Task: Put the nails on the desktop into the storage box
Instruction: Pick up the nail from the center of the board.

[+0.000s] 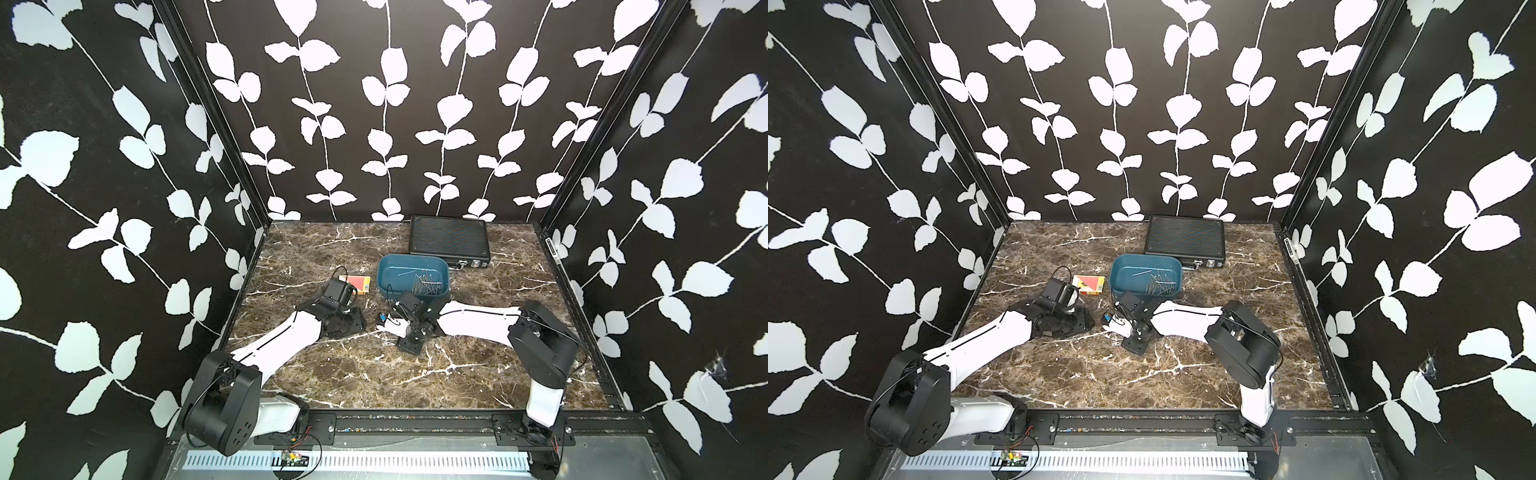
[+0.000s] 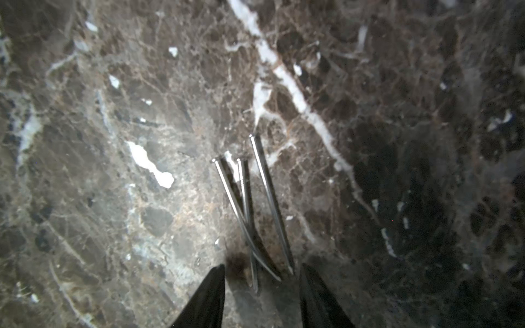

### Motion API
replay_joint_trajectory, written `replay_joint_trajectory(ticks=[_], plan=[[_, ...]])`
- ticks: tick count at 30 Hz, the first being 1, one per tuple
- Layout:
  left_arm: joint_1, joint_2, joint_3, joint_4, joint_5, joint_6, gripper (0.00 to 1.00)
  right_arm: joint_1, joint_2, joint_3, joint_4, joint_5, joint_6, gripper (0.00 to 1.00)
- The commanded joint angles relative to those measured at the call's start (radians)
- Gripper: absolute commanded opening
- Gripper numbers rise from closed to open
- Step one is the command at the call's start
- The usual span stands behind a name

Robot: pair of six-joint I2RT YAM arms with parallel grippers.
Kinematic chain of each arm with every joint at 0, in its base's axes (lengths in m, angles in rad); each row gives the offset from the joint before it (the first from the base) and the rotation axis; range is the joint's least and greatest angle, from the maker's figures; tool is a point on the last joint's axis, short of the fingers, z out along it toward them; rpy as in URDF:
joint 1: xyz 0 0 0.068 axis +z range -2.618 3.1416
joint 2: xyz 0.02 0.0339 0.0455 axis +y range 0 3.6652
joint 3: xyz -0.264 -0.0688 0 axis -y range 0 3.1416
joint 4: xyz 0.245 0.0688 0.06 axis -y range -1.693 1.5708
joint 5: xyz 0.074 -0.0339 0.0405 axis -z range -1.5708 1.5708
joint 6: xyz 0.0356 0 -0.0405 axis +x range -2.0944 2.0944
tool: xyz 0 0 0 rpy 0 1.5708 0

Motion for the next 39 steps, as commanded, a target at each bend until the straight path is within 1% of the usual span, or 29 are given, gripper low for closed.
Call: replay_joint_trajectory(ticks=[1, 10, 21, 25, 27, 30, 36, 39], plan=[[0.012, -0.022, -0.015, -0.028, -0.004, 0.007, 0.54, 0.012, 0.027, 0.064, 0.0, 0.046, -0.017, 0.45], [0.03, -0.023, -0.027, -0.028, 0.012, 0.02, 0.54, 0.037, 0.066, 0.108, -0.01, 0.034, -0.027, 0.42], [0.045, -0.027, -0.027, -0.042, 0.025, 0.037, 0.54, 0.041, 0.136, 0.181, -0.032, 0.035, -0.02, 0.35], [0.05, -0.032, -0.029, -0.052, 0.026, 0.044, 0.54, 0.041, 0.161, 0.195, -0.036, 0.031, -0.01, 0.29], [0.052, -0.033, -0.03, -0.054, 0.027, 0.047, 0.54, 0.04, 0.168, 0.201, -0.039, 0.029, -0.007, 0.21], [0.055, -0.029, -0.029, -0.054, 0.03, 0.052, 0.54, 0.041, 0.163, 0.203, -0.041, 0.037, -0.004, 0.12], [0.06, -0.009, -0.02, -0.043, 0.042, 0.056, 0.54, 0.039, 0.115, 0.202, -0.059, 0.055, -0.006, 0.03], [0.06, 0.002, -0.015, -0.032, 0.046, 0.057, 0.54, 0.035, 0.079, 0.192, -0.058, 0.068, -0.002, 0.01]])
